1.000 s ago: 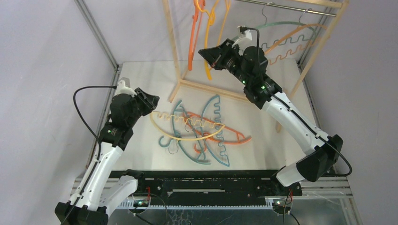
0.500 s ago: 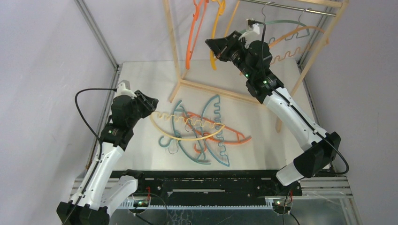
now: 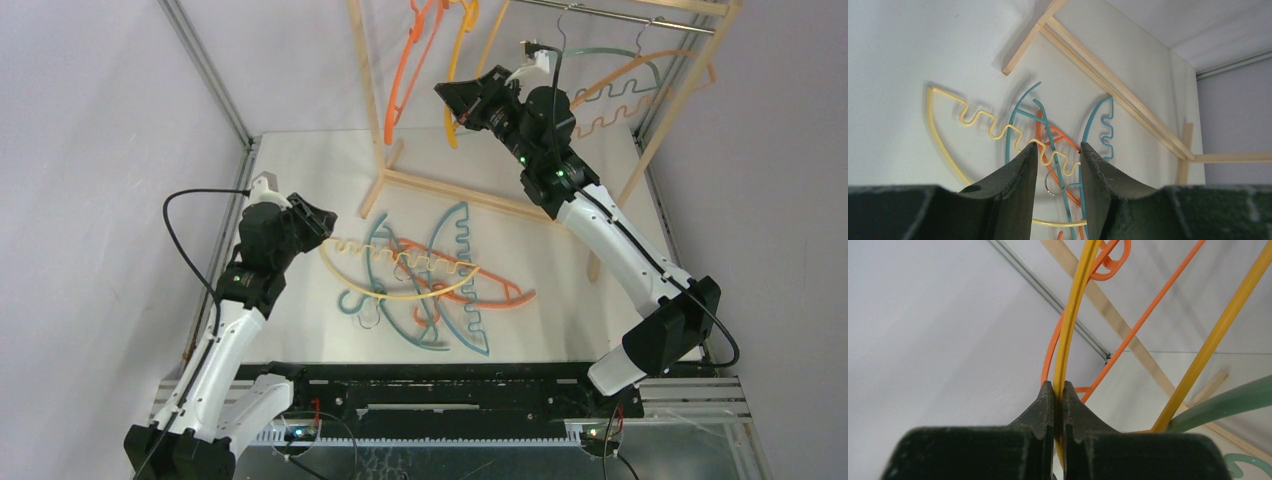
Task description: Organize the hangers
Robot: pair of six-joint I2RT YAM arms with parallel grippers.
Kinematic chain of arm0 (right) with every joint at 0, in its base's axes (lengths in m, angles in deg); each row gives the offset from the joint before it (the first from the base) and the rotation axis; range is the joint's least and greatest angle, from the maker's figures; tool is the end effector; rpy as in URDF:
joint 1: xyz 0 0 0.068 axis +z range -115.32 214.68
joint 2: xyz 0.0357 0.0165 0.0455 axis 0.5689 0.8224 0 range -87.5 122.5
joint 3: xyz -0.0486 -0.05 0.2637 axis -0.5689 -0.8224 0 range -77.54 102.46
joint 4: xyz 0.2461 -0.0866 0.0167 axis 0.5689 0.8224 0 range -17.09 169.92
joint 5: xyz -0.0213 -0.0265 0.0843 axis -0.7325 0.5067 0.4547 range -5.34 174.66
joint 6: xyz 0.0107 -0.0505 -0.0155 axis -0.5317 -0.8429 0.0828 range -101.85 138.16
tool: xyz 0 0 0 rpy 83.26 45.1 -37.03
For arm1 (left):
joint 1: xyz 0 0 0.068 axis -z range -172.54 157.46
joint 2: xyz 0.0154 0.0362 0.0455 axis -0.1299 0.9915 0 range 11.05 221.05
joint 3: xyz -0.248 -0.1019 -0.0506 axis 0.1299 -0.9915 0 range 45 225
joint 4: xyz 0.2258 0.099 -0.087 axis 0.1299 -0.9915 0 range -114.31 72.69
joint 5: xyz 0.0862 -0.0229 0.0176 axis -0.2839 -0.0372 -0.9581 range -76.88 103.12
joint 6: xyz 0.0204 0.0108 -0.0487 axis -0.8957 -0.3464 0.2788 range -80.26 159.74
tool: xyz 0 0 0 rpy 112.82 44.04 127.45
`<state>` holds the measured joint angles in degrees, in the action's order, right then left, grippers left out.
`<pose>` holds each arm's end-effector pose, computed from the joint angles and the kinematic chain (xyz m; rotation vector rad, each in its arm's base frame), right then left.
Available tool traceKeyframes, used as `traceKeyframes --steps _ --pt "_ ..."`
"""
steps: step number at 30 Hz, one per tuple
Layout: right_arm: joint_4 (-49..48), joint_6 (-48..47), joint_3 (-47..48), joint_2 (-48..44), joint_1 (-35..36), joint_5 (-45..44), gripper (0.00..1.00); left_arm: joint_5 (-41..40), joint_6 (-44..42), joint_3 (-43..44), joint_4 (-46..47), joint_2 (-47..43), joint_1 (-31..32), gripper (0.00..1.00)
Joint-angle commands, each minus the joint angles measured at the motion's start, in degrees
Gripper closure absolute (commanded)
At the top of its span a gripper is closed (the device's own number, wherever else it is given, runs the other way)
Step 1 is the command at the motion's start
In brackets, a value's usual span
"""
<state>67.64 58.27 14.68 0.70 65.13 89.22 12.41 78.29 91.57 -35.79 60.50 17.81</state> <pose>0.3088 0.1848 0.4720 0.0562 1.4962 1.0655 0.1949 -0.0352 0.3219 -0.4916 1.9221 -0.5492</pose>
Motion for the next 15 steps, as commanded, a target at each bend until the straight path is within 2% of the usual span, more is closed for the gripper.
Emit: traceKeyframes --steps 1,15 --pt "-0.46 1.64 -0.6 0.24 -0.58 -0.68 0.98 1.36 -0.57 -0.36 2.93 0.49 -0.66 0.59" --pt "-0.35 0.21 -4.14 -0.23 -1.41 -2.3 0.98 2.09 -0.36 -0.39 3.95 1.61 -0.7 0.59"
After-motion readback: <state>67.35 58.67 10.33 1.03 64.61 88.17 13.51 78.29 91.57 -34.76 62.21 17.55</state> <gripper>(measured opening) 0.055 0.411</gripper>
